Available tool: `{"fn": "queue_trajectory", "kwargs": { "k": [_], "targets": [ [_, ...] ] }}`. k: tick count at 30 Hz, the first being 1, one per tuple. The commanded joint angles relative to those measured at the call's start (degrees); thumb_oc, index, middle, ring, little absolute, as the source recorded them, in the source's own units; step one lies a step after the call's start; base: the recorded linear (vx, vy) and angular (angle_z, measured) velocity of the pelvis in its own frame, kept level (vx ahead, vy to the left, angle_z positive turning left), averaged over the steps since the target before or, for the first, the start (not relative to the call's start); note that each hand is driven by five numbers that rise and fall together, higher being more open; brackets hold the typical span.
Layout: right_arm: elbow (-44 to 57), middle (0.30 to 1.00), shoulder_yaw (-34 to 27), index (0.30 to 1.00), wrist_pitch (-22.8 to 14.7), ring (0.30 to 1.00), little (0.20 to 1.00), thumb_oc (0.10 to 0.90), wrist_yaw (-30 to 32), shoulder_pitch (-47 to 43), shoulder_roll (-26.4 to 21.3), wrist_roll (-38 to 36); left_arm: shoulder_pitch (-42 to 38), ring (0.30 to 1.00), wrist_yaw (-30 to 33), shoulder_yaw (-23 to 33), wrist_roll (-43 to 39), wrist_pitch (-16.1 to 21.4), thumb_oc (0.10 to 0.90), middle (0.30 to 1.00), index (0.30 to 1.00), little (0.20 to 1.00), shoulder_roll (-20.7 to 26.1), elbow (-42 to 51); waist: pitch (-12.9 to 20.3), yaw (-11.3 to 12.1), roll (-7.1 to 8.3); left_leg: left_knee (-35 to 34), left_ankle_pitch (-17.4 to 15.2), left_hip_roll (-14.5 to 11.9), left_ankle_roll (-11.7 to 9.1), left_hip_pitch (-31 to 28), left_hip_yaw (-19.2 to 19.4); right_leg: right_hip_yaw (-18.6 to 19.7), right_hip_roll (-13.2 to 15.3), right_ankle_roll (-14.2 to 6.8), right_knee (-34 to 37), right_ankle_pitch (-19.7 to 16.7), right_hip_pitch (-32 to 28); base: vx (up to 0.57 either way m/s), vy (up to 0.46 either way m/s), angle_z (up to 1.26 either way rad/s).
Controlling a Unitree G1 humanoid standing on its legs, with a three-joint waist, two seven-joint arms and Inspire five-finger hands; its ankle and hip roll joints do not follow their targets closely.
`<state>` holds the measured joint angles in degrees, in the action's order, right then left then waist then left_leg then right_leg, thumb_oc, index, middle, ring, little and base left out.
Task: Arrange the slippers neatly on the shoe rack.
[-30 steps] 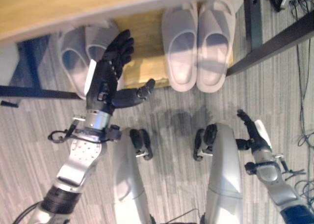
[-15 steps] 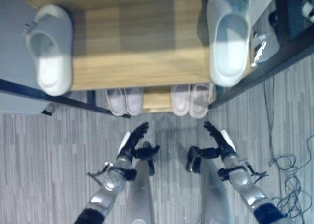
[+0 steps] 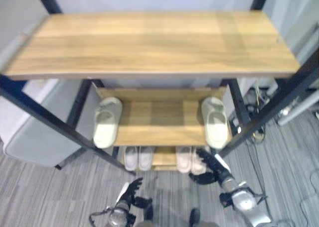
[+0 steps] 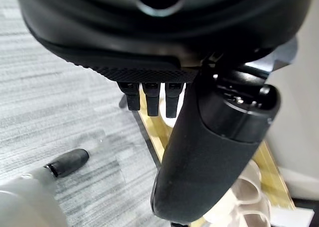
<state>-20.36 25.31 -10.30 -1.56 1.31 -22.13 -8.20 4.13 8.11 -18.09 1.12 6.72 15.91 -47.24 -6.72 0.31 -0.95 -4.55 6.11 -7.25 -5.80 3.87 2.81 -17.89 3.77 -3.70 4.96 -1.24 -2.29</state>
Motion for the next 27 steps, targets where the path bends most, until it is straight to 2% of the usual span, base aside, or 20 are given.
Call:
{"fn": "queue_trajectory", "kwargs": {
  "k": [1, 6, 10, 17, 19, 20, 23, 25, 27],
  "targets": [
    [8.1, 0.9, 0.98, 0.9, -4.89, 0.9, 0.9, 0.8, -1.58, -3.63, 0.83, -2.99, -2.3, 0.9, 0.95, -0.04, 3.22, 2.14, 0.8, 0.9, 0.9, 0.9, -1.24, -3.57, 2.53, 1.13, 0.48, -0.45, -2.14, 0.55, -2.28, -1.99, 0.57, 0.73, 0.53, -3.14, -1.49, 2.92, 0.76, 0.06, 0.004, 0.02],
    [12.43, 0.9, 3.86, 0.9, -5.13, 0.9, 0.9, 0.8, -3.0, -5.47, 1.51, -5.82, -1.48, 0.9, 1.62, -0.21, 3.98, 1.86, 0.8, 0.9, 0.9, 0.9, -2.77, -6.44, 4.22, 1.96, 0.53, -0.45, -2.84, 0.78, -2.2, -3.46, 0.74, 0.76, 0.5, -3.17, -0.33, 3.0, -1.0, 0.04, 0.015, 0.04],
    [17.06, 0.9, 4.48, 0.9, -5.35, 0.9, 0.9, 0.8, -3.29, -7.48, 2.31, -11.44, -1.15, 0.9, 2.18, -0.35, 4.09, 1.43, 0.8, 0.9, 0.9, 0.9, -4.03, -9.22, 5.05, 2.35, 0.5, -0.45, -3.01, 0.89, -1.89, -4.44, 0.92, 0.8, 0.75, -3.31, 0.04, 2.49, -1.59, 0.01, 0.001, 0.01],
    [23.11, 0.9, 1.15, 0.9, -6.66, 0.9, 0.9, 0.8, 0.65, -10.63, 1.43, -11.21, -0.72, 0.9, 2.99, -0.22, 3.82, 1.2, 0.8, 0.9, 0.9, 0.9, -5.03, -10.95, 5.62, 2.48, 0.56, -0.45, -3.87, 1.02, -1.56, -5.42, 1.11, 1.01, 0.91, -3.47, 0.04, 2.46, -2.06, 0.01, 0.005, 0.0],
    [24.25, 0.9, -1.08, 0.9, -7.01, 0.9, 0.9, 0.8, 3.01, -11.48, 0.12, -7.36, -0.54, 0.9, 3.03, 0.12, 3.61, 1.01, 0.8, 0.9, 0.9, 0.9, -5.17, -11.05, 5.75, 2.52, 0.7, -0.45, -4.1, 1.11, -1.45, -5.58, 1.17, 1.07, 0.98, -3.55, 0.04, 2.44, -2.23, 0.03, 0.012, -0.01],
    [24.15, 0.9, -2.82, 0.9, -6.9, 0.9, 0.9, 0.8, 4.86, -12.39, -1.41, -2.29, -0.18, 0.9, 3.03, 0.42, 3.84, 1.03, 0.8, 0.9, 0.9, 0.9, -5.14, -10.8, 5.96, 2.49, 0.82, -0.45, -4.9, 1.06, -1.5, -5.97, 1.24, 1.04, 0.96, -3.69, 0.04, 3.05, -2.62, 0.0, 0.0, 0.0],
    [24.36, 0.9, -6.46, 0.9, -6.56, 0.9, 0.9, 0.8, 9.67, -13.54, -4.41, 8.21, 0.32, 0.9, 3.04, 0.42, 4.17, 1.12, 0.8, 0.9, 0.9, 0.9, -5.19, -9.95, 5.92, 2.59, 0.97, -0.45, -4.64, 1.17, -1.15, -5.86, 1.23, 0.82, 1.11, -3.78, 0.04, 2.61, -2.65, 0.04, 0.03, 0.02],
    [23.56, 0.9, -8.41, 0.9, -5.75, 0.9, 0.9, 0.8, 13.02, -15.21, -6.82, 15.97, 0.65, 0.9, 2.84, 0.41, 4.55, 1.27, 0.8, 0.9, 0.9, 0.9, -5.11, -9.41, 5.99, 2.77, 1.16, -0.45, -5.55, 1.16, -1.13, -6.21, 1.12, 0.77, 1.09, -3.97, 0.04, 3.29, -2.99, 0.02, 0.011, 0.0],
    [22.31, 0.9, -9.72, 0.9, -4.21, 0.9, 0.9, 0.8, 16.03, -17.31, -9.26, 23.32, 0.53, 0.9, 2.62, 0.35, 4.92, 1.32, 0.8, 0.9, 0.9, 0.9, -4.96, -9.16, 5.67, 2.96, 1.4, -0.45, -4.99, 1.31, -0.84, -5.74, 1.04, 0.52, 1.28, -4.03, 0.04, 2.65, -2.64, -0.03, 0.03, -0.02]
  ]
}}
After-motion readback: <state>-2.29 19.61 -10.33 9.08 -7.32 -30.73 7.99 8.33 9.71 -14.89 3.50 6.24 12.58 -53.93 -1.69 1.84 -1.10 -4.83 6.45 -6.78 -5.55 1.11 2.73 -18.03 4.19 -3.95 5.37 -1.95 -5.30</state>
